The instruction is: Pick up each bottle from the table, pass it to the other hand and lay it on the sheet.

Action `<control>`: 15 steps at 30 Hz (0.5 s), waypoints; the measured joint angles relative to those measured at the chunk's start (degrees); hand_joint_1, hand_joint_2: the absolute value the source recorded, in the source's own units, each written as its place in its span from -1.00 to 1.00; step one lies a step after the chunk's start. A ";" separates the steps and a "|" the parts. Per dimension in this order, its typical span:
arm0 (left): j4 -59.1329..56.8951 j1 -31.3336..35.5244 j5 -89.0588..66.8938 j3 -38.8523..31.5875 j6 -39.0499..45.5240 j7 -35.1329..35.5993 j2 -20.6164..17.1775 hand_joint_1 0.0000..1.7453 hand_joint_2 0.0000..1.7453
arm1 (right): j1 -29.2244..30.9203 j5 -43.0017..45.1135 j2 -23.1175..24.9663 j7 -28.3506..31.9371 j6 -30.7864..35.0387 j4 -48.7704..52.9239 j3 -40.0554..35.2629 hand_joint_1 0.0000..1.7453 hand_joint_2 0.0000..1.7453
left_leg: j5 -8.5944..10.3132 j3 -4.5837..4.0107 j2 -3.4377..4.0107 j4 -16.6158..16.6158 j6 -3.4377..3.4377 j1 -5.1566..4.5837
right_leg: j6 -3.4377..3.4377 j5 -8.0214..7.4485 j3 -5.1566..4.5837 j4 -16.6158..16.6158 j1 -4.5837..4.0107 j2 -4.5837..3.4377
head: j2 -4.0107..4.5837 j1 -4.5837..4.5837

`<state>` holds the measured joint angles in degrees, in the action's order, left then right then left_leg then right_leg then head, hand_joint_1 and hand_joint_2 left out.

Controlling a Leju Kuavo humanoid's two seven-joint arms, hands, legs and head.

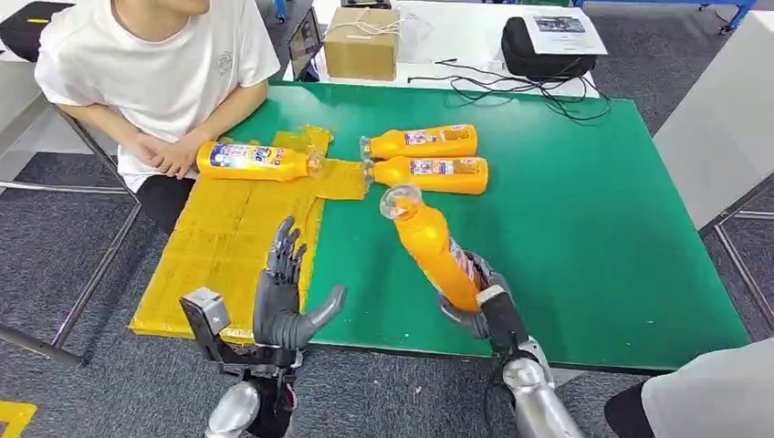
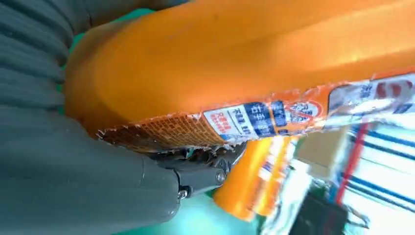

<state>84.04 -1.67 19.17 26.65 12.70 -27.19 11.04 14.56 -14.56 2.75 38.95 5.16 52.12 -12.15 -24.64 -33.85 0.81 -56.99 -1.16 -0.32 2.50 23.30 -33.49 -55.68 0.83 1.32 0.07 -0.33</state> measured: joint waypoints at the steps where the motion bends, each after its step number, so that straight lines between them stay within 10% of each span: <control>1: -0.20 -0.17 0.18 -0.24 -0.18 0.00 0.00 -1.00 1.00 | -0.92 0.38 0.24 -0.02 -0.44 1.83 0.29 1.00 1.00 | 0.01 -0.01 -0.01 0.00 0.00 0.00 | 0.00 0.00 0.00 0.00 0.01 0.02 | 0.00 -0.02; 15: -1.18 -4.09 3.22 -2.25 -0.01 0.03 -0.46 -1.00 1.00 | -8.95 1.29 1.57 -1.31 -1.03 15.62 1.88 1.00 1.00 | 0.00 -0.11 -0.04 0.00 -0.02 -0.11 | 0.02 -0.01 -0.08 0.02 0.14 0.06 | 0.00 -0.02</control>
<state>82.86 -5.76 22.39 24.39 12.70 -27.16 10.58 5.61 -13.27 4.33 37.64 4.13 67.73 -10.27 -24.64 -33.95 0.77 -57.00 -1.18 -0.43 2.52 23.29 -33.57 -55.66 0.97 1.38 0.07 -0.35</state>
